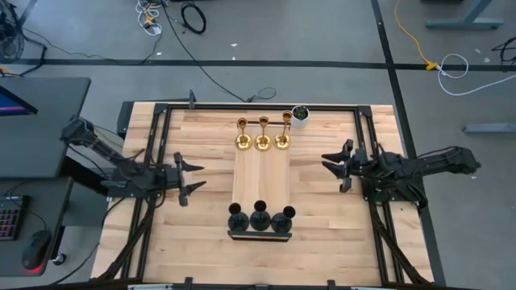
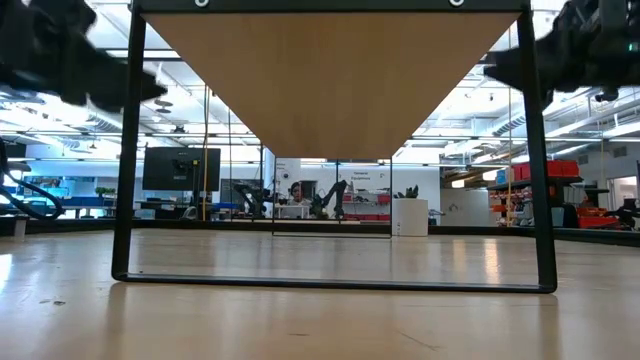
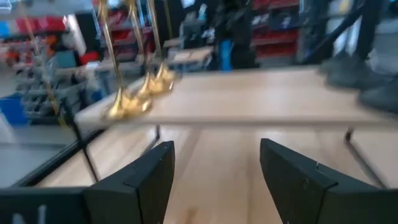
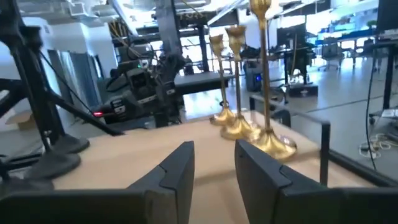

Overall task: Pick & Place candle stick holders
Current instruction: Return to Home Position

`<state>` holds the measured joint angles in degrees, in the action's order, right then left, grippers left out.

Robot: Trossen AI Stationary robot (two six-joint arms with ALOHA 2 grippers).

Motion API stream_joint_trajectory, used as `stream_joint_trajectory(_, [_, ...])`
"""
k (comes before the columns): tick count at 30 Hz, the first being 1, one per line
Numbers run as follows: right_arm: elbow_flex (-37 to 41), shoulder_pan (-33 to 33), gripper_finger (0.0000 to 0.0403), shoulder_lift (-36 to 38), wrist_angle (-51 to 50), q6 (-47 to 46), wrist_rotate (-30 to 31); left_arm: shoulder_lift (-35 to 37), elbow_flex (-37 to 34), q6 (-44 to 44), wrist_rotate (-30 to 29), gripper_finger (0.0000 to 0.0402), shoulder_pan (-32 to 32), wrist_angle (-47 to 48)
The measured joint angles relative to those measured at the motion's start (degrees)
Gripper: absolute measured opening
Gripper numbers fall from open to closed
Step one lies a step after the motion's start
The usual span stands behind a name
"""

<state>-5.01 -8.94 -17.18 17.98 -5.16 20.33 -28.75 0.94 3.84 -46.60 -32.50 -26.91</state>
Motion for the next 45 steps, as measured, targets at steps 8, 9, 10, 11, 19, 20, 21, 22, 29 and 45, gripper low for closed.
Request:
stream_joint_trajectory(8, [4.2, 4.5, 0.0114, -0.3, -3.7, -3.2, 1.0, 0.0, -0.4, 4.7, 5.8, 0.0236, 3.7, 0.0])
stream_joint_trajectory(9, [4.1, 5.1, 0.0114, -0.3, -4.1, -3.3, 0.2, 0.0, -0.4, 5.3, 9.8, 0.0236, 4.6, -0.7])
stream_joint_trajectory(10, [4.1, 5.7, 0.0114, -0.3, -4.1, -3.4, -1.5, 0.0, -0.4, 6.0, 14.5, 0.0236, 5.6, -1.5])
stream_joint_trajectory(11, [4.1, 6.3, 0.0114, -0.3, -3.4, -3.4, -4.0, 0.0, -0.4, 6.8, 18.3, 0.0236, 6.7, -2.4])
stream_joint_trajectory(19, [4.1, 6.5, 0.0114, -1.5, -1.1, -10.1, -16.5, 0.0, -0.5, 7.0, 39.3, 0.0236, 19.1, -6.0])
stream_joint_trajectory(20, [4.1, 6.5, 0.0114, -1.9, -1.2, -11.1, -15.7, 0.1, -0.5, 5.9, 44.6, 0.0235, 21.5, -6.2])
stream_joint_trajectory(21, [4.1, 6.4, 0.0114, -2.3, -1.5, -12.3, -14.0, 0.0, -0.5, 4.7, 49.3, 0.0233, 23.9, -6.3])
stream_joint_trajectory(22, [4.1, 6.4, 0.0114, -2.7, -1.9, -14.0, -11.7, 0.0, -0.5, 2.7, 51.9, 0.023, 26.0, -6.1])
stream_joint_trajectory(29, [4.1, 6.4, 0.0114, -3.9, -5.1, -22.6, -4.4, -0.1, -0.5, -6.5, 51.4, 0.0209, 33.9, -3.6])
stream_joint_trajectory(45, [4.1, 6.4, 0.0114, -3.9, -5.2, -22.4, -4.8, 16.2, -0.5, -6.6, 50.3, 0.0206, 36.1, 5.5])
